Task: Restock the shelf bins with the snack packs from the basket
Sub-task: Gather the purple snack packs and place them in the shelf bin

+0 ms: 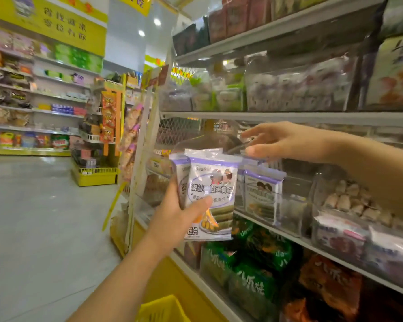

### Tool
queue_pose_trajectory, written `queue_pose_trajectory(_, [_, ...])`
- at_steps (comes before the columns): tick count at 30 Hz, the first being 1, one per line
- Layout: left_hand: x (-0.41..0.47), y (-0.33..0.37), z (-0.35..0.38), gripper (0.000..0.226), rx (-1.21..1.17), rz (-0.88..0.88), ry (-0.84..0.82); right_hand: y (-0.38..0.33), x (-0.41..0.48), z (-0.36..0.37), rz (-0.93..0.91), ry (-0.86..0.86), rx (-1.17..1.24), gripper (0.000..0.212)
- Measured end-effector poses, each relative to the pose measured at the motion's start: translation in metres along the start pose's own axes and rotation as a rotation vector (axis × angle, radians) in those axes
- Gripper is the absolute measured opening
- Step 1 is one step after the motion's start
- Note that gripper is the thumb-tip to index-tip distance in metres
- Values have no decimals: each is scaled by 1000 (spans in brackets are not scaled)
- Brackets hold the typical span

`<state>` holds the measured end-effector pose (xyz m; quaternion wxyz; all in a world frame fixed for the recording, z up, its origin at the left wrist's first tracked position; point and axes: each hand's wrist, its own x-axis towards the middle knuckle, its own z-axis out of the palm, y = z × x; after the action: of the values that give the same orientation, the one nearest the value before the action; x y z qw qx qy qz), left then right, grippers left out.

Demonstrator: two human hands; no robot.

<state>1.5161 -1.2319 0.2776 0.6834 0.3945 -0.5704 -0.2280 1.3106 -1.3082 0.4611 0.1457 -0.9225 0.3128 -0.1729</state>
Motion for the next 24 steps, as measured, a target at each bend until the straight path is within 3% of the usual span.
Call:
queue_pose_trajectory(4, [47, 47, 40, 58, -41, 83, -183, -7, -10, -26, -54, -164, 284, 63])
queue_pose_trajectory(8, [90, 73, 76, 62, -55, 130, -264, 0, -22, -59, -91, 22, 312, 52])
queue_pose_trajectory(10, [110, 76, 90, 67, 23, 140, -230, 5, -26, -70, -137, 182, 176, 46])
queue_pose_trajectory(14, [140, 61, 112, 55, 259, 191, -141, 23, -22, -73, -188, 516, -386, 47])
queue_pose_trajectory(18, [142, 22, 115, 56, 787, 182, -193, 59, -5, -50, -121, 594, -780, 52])
queue_pose_trajectory(20, [135, 4, 114, 44, 928, 205, -289, 78, 8, -36, -39, 573, -799, 47])
queue_pose_trajectory(24, [130, -8, 108, 40, 981, 249, -328, 102, 35, -14, 173, 502, -508, 43])
